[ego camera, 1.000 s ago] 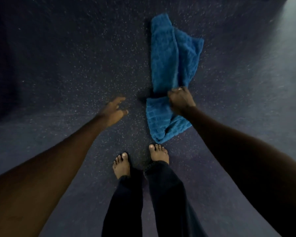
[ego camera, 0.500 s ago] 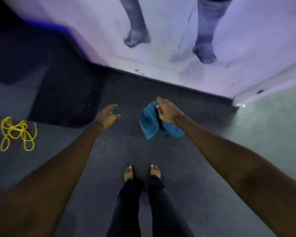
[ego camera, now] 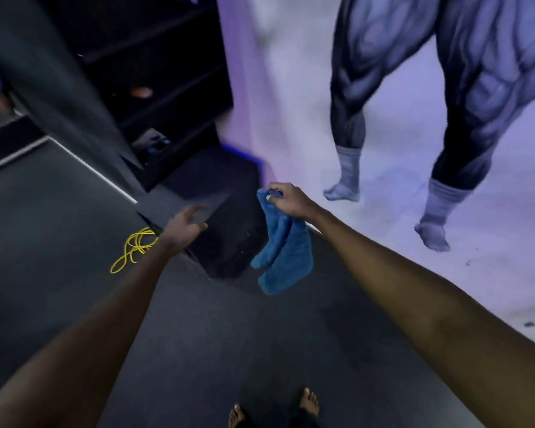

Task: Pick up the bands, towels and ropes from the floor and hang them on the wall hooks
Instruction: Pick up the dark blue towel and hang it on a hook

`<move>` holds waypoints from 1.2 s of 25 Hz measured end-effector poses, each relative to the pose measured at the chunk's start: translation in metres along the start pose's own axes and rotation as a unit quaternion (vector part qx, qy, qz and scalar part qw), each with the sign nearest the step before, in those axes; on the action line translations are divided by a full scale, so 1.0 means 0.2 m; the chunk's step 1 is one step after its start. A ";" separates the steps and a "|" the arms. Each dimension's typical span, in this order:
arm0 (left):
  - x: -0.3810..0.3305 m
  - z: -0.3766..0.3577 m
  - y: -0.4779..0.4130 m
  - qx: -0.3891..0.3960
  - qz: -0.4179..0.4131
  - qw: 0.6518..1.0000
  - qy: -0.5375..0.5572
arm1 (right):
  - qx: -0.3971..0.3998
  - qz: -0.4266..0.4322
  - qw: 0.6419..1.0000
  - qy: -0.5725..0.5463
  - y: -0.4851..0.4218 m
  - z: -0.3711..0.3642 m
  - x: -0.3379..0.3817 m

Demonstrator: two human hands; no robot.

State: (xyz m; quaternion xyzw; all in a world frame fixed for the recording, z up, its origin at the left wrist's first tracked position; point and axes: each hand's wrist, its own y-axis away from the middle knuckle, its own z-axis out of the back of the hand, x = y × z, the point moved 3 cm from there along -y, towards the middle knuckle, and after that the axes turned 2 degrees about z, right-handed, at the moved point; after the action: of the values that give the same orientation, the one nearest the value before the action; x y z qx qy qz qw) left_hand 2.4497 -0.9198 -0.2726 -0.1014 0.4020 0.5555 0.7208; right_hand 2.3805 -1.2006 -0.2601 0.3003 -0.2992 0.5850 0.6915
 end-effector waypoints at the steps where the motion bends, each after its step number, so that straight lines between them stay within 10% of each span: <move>1: 0.03 0.13 0.02 -0.019 -0.017 1.000 0.002 | 0.033 0.020 0.999 -0.007 -0.07 -0.06 0.15; 10: 0.11 1.02 0.13 -0.014 -0.104 0.989 0.103 | 0.168 0.174 0.961 -0.138 -0.49 -0.63 1.50; 16: 0.41 1.75 0.10 -0.125 -0.106 0.978 0.127 | 0.376 0.078 0.921 -0.068 -0.78 -1.04 1.65; 20: 0.65 2.18 0.09 -0.183 -0.070 0.957 0.215 | 0.319 0.094 0.941 -0.061 -1.07 -1.31 1.78; 26: 1.00 2.58 -0.15 0.018 0.018 0.987 0.157 | 0.303 0.138 0.917 -0.219 -1.52 -1.65 2.52; 30: 1.23 2.93 -0.29 -0.076 -0.009 0.981 0.179 | 0.339 0.151 0.900 -0.231 -1.79 -1.78 2.90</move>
State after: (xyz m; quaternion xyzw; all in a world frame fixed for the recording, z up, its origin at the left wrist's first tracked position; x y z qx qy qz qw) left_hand 2.7881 -0.4171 -0.0753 -0.2572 0.4804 0.5510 0.6320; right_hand 2.8363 -0.6114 -0.0672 0.5940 -0.2758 0.6629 0.3628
